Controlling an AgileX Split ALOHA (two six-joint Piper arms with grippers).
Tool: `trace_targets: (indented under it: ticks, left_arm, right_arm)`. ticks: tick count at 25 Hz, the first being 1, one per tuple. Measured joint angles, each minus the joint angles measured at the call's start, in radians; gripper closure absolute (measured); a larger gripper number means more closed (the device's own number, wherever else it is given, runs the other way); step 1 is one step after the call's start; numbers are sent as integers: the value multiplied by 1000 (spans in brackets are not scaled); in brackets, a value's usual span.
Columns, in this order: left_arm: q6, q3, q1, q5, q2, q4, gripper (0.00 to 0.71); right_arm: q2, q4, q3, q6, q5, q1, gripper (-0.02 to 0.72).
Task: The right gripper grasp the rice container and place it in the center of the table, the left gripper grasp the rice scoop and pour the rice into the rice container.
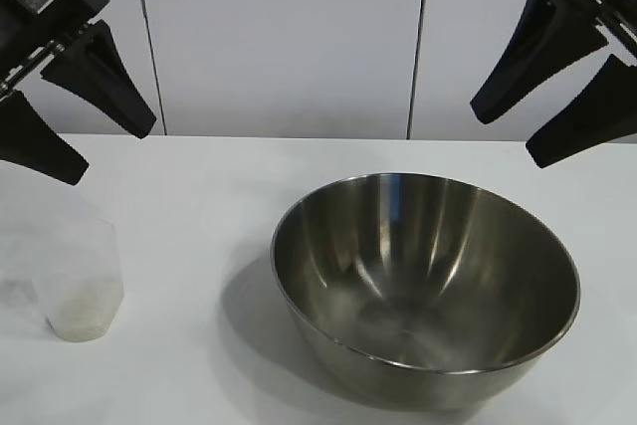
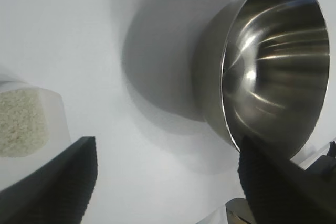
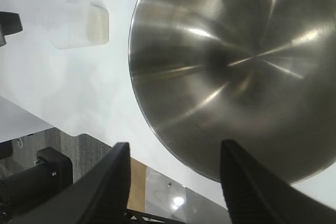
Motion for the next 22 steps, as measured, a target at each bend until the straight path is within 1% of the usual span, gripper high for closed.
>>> trace_targets:
  ticks: [6, 8, 10, 12, 14, 16, 18, 19, 22]
  left_arm:
    - [1, 0, 0, 0, 0, 0, 169]
    - [1, 0, 0, 0, 0, 0, 169]
    - [1, 0, 0, 0, 0, 0, 169]
    - [1, 0, 0, 0, 0, 0, 169]
    - [1, 0, 0, 0, 0, 0, 169]
    - [1, 0, 0, 0, 0, 0, 169]
    - [1, 0, 0, 0, 0, 0, 169]
    - [1, 0, 0, 0, 0, 0, 169]
    - [1, 0, 0, -1, 0, 0, 169]
  right_arm:
    - [0, 0, -2, -4, 4, 0, 348]
    - [0, -20, -23, -12, 17, 0, 348]
    - [0, -73, -68, -14, 45, -4, 348]
    - [0, -151, -124, -9, 69, -20, 348]
    - [0, -254, -149, 12, 80, -41, 348]
    - [7, -328, -148, 46, 88, -59, 348]
    - [32, -367, -133, 57, 84, -64, 348]
    - [51, -372, -121, 58, 74, -64, 348]
    - [115, -378, -99, 61, 6, -64, 348]
